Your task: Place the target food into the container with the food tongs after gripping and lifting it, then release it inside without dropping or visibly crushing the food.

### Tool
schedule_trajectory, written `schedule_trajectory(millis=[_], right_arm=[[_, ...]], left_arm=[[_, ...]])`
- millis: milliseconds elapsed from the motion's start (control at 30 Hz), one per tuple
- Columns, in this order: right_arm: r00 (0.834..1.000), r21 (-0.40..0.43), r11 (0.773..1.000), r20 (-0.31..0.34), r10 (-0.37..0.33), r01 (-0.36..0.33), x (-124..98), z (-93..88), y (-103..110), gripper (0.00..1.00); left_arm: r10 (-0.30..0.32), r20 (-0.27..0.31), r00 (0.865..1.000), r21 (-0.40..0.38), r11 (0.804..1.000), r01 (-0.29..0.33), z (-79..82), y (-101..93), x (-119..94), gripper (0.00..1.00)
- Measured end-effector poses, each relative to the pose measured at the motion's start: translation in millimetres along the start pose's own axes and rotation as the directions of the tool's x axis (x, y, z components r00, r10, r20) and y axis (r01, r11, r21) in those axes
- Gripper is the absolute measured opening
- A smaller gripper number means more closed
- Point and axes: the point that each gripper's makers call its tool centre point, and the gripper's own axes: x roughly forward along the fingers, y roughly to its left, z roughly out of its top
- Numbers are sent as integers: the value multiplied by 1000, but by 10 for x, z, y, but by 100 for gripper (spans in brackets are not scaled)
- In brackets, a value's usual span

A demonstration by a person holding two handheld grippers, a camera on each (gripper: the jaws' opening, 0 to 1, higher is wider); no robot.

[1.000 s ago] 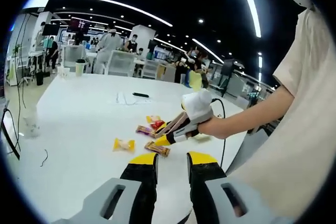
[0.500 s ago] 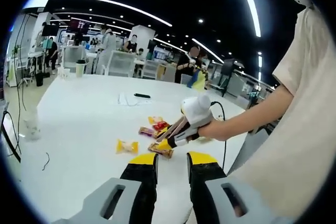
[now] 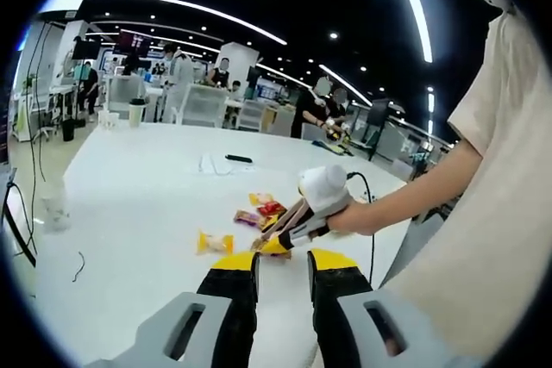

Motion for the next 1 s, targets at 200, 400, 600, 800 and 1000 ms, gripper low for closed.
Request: schedule_trajectory(millis=[200, 400, 600, 800, 1000], right_arm=[[999, -2, 1000, -31, 9, -9, 109, -67, -3, 30], [998, -11, 1000, -57, 23, -24, 201, -118, -1, 30], [997, -38, 999, -75, 26, -29, 228, -155, 6, 29], [996, -43, 999, -85, 25, -29, 258, -196, -13, 28], [995, -53, 998, -100, 29, -34, 280, -225, -8, 25]], left_arm=[[-2, 1, 1000, 1, 1000, 2, 25, 78, 33, 21], [20, 13, 1000, -1, 1000, -20, 68, 170, 35, 21], [16, 7, 1000, -4, 1000, -16, 56, 181, 67, 21], [16, 8, 1000, -4, 1000, -16, 63, 193, 84, 21], [22, 11, 1000, -9, 1000, -22, 69, 222, 86, 21]])
